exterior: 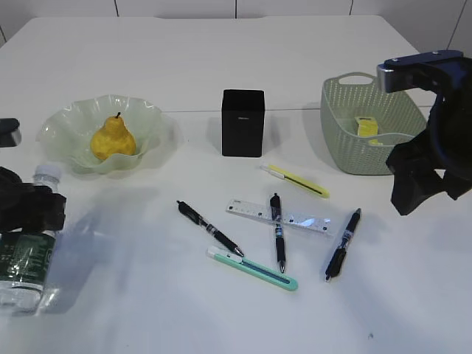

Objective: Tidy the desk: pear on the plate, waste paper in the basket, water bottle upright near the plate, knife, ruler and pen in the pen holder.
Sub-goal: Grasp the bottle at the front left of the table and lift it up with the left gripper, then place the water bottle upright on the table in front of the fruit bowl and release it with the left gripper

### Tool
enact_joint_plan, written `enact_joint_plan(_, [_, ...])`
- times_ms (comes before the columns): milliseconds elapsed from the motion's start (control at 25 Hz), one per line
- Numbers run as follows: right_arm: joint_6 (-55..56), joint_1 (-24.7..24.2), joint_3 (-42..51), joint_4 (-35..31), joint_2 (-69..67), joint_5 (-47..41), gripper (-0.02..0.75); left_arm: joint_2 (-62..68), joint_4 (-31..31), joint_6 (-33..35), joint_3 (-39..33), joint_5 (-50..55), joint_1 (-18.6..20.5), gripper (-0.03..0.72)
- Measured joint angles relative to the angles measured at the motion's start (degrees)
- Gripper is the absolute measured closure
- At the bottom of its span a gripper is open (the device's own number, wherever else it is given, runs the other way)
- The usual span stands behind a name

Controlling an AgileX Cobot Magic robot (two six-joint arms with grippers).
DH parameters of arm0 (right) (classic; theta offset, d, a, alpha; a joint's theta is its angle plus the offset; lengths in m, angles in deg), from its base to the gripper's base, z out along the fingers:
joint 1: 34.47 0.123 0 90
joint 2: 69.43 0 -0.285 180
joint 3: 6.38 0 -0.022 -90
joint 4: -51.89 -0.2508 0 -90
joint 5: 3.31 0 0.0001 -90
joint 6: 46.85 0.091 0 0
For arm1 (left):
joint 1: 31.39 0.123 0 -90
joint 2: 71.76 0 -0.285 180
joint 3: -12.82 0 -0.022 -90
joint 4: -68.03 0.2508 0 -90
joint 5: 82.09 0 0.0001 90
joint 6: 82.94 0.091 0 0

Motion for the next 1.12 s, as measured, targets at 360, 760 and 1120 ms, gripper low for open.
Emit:
enact_joint_plan(360, [0.0, 0.0, 0.0, 0.1, 0.0, -0.6, 0.197, -14.4, 4.4, 0.0, -9.6, -14.1, 0.0, 0.264])
enact_joint_plan(760, [0.5, 0.0, 0.0, 0.1, 0.0, -1.2, 0.197, -17.5, 6.8, 0.0, -20.1, -40.8, 0.0, 0.264])
enact_joint_plan(1120, [1.1, 0.0, 0.0, 0.1, 0.0, -2.7, 0.197, -14.2, 7.3, 0.0, -20.4, -60.6, 0.0, 0.265])
